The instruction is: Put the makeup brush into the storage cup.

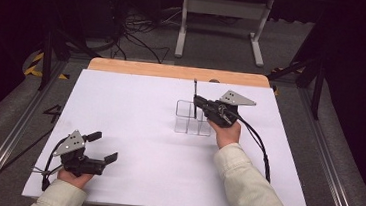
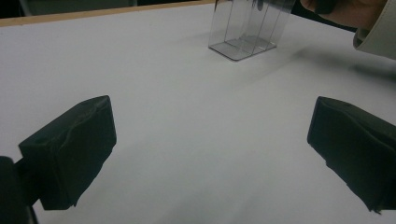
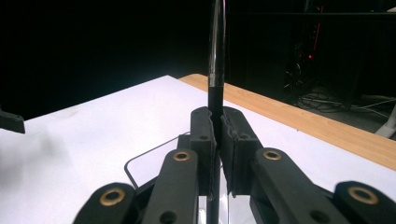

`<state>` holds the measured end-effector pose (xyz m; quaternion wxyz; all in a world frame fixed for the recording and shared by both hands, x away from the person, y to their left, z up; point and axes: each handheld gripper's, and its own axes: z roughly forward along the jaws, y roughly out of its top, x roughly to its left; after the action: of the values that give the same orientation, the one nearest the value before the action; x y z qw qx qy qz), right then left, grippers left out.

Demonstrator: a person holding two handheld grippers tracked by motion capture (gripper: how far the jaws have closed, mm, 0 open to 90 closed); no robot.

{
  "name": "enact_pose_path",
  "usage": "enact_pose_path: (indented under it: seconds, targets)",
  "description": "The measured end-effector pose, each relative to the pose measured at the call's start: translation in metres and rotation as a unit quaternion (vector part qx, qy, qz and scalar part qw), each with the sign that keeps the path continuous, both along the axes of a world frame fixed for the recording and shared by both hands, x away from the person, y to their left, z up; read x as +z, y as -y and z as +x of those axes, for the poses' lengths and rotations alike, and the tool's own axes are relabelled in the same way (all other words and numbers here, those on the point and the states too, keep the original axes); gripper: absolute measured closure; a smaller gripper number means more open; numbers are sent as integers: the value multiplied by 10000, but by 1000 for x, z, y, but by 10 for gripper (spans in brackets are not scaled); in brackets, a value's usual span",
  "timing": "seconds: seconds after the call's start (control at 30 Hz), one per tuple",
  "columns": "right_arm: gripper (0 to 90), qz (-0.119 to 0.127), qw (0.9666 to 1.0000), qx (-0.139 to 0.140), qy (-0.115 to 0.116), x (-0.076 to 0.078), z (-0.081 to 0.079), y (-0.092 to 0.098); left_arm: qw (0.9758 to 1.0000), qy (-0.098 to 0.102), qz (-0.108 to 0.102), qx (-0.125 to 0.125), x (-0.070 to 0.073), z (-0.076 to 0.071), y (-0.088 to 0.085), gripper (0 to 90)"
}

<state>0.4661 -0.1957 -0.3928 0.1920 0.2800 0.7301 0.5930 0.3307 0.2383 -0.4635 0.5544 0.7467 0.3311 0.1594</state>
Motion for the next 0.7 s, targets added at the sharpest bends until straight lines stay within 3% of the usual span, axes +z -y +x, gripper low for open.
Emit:
enact_pose_path:
  seconds: [0.3,0.33,0.37,0.4,0.43,0.47,0.63,0.7]
  targets:
    - [830,-12,10000,30,-56,-1,0,1,10000,4,-13,9,0,0,0,18]
    - [754,13,10000,56,-41,-1,0,1,10000,5,-14,10,0,0,0,17]
    - [754,13,10000,56,-41,-1,0,1,10000,7,-15,8,0,0,0,17]
    - [649,50,9999,88,-30,0,0,2,10000,6,-16,7,0,0,0,17]
    - [450,158,9999,12,-65,2,0,3,10000,4,-17,3,0,0,0,17]
    - [389,233,9997,-25,-83,3,0,4,10000,6,-17,2,0,0,0,17]
    - [259,210,9998,-61,7,13,-6,9,10000,9,-19,8,0,0,0,17]
    - [249,186,9998,-47,34,14,-7,10,10000,8,-21,7,0,0,0,17]
